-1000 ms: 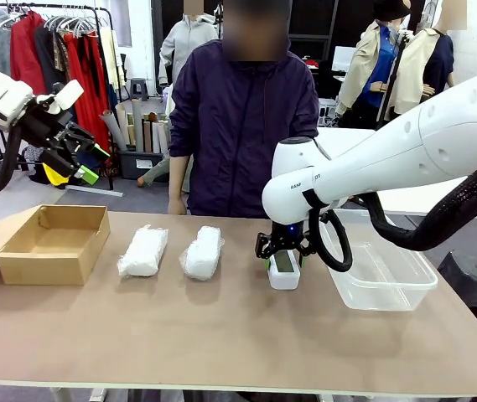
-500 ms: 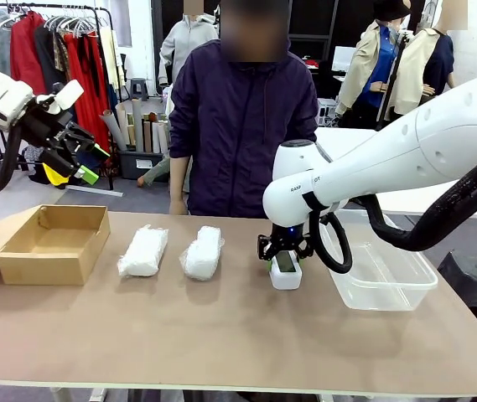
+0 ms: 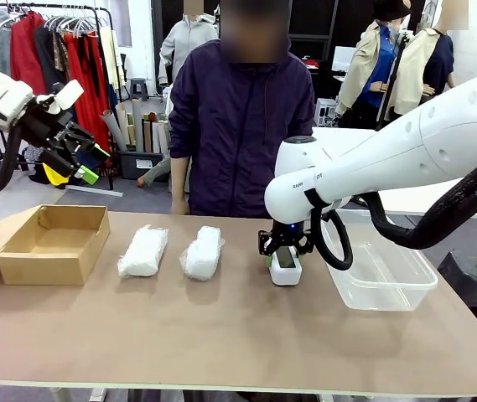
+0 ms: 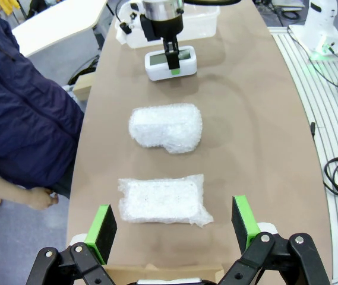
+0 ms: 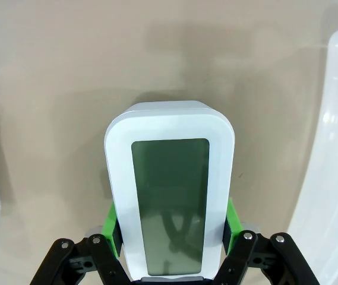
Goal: Separate and place wrapped and unwrapped clocks.
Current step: Pick up the Digital clock indicated by the person, then if the picked Digital clock is wrapped, place it in the Package Box ; if not, place it in the Organizing box.
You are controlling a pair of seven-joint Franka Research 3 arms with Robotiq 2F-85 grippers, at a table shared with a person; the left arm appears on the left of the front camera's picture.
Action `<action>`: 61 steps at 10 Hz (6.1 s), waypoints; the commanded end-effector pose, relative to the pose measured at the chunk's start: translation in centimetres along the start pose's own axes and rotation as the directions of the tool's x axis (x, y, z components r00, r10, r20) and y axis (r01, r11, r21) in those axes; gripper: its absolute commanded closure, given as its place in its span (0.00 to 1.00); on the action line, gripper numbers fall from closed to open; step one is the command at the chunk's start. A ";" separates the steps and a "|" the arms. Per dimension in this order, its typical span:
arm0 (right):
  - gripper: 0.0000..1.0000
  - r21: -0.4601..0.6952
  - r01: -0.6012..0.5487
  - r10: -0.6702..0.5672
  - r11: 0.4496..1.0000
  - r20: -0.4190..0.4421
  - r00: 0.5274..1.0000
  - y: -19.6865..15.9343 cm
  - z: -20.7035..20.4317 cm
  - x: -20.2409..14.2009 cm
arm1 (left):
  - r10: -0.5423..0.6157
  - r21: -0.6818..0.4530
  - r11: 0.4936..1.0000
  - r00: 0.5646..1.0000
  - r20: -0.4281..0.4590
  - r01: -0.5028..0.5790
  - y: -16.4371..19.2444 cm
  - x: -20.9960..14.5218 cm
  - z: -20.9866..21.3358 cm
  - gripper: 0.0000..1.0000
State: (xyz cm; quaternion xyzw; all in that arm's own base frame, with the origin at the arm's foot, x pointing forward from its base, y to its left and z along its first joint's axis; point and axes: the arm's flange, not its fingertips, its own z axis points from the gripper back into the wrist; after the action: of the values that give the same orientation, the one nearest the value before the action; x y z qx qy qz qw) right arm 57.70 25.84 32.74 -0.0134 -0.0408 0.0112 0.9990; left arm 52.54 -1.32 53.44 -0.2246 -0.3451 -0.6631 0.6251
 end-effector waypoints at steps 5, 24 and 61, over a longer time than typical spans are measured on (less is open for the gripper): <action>1.00 0.098 -0.103 0.105 0.990 -0.012 0.994 -2.6 9.9 1.9 | -0.002 0.004 1.000 1.000 0.004 0.002 0.0 0.1 0.2 0.00; 1.00 0.133 -0.223 0.207 0.966 0.123 0.971 -2.1 28.0 3.9 | -0.002 0.004 1.000 1.000 0.004 0.002 0.0 0.1 0.2 0.00; 1.00 0.000 -0.188 0.188 0.982 -0.030 0.982 -22.4 10.0 1.8 | -0.002 0.004 1.000 1.000 0.004 0.002 0.0 0.1 0.2 0.00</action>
State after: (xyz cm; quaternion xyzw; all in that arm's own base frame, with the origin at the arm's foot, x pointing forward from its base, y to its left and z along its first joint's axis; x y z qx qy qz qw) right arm 59.16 3.76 43.27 -0.0178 -0.0216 0.1039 0.9942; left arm 52.54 -1.29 53.43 -0.2245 -0.3450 -0.6629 0.6254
